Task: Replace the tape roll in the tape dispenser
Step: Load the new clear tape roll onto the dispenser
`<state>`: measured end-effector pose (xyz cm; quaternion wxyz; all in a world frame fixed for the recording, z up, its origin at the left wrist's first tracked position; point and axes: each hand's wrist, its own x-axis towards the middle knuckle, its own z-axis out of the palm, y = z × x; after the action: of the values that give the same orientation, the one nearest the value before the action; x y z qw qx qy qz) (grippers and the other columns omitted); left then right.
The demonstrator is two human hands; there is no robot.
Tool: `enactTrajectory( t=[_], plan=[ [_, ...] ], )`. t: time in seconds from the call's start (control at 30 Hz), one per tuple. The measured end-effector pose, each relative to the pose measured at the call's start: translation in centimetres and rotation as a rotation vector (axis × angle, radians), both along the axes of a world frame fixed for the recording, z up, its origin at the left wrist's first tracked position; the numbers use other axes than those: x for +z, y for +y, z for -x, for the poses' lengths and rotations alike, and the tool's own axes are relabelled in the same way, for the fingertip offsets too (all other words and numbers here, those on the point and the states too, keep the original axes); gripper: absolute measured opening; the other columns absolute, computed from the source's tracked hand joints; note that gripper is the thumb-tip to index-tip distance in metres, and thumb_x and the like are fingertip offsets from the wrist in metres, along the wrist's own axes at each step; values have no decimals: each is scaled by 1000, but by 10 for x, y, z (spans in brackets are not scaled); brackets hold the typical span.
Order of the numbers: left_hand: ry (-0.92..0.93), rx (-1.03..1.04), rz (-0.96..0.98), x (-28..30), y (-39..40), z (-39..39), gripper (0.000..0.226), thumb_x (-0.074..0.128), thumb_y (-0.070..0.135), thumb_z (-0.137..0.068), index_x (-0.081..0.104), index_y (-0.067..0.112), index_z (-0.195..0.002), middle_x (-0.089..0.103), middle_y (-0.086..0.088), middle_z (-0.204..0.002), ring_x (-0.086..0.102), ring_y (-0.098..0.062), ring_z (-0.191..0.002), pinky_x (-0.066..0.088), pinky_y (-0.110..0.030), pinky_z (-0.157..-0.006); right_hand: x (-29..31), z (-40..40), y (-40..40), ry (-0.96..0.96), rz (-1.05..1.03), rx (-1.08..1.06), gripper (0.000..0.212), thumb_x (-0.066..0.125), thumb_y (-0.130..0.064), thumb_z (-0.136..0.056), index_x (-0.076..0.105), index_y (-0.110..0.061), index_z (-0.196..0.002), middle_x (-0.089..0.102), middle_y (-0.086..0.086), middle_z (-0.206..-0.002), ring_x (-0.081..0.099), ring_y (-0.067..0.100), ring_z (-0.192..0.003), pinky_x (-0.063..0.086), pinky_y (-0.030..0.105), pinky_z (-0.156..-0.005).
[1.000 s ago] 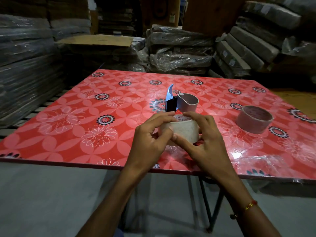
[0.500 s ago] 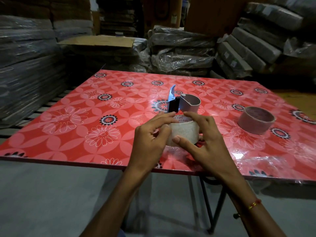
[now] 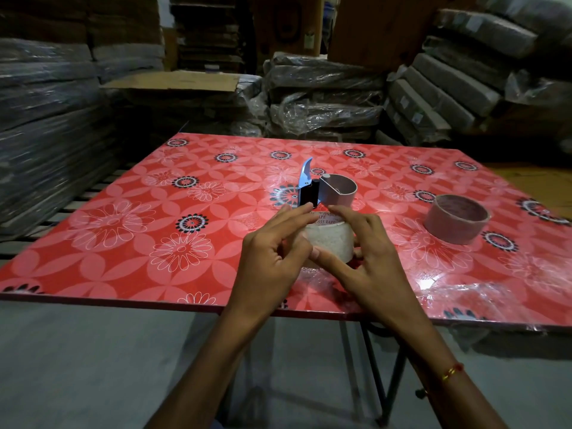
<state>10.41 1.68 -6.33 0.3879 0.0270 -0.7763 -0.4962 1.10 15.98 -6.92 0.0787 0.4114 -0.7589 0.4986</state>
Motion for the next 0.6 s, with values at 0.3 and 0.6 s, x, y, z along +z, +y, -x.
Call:
enactTrajectory(
  t=[0.3, 0.6],
  plan=[
    [-58, -32, 3, 2, -1, 0, 47, 50, 32, -76, 71, 24, -117, 61, 13, -136, 39, 5, -137, 37, -38, -116, -1, 3, -1, -17, -28, 29, 69, 64, -68, -75, 46, -46, -138, 46, -9, -122, 55, -1, -111, 53, 16, -83],
    [-130, -51, 1, 3, -3, -1, 57, 51, 36, -73, 65, 27, -127, 53, 19, -143, 29, -1, -145, 30, -42, -120, 2, 7, 3, -105, -84, 126, 98, 72, -66, -74, 26, -38, -156, 45, -8, -129, 52, 3, -123, 49, 11, -92]
  ],
)
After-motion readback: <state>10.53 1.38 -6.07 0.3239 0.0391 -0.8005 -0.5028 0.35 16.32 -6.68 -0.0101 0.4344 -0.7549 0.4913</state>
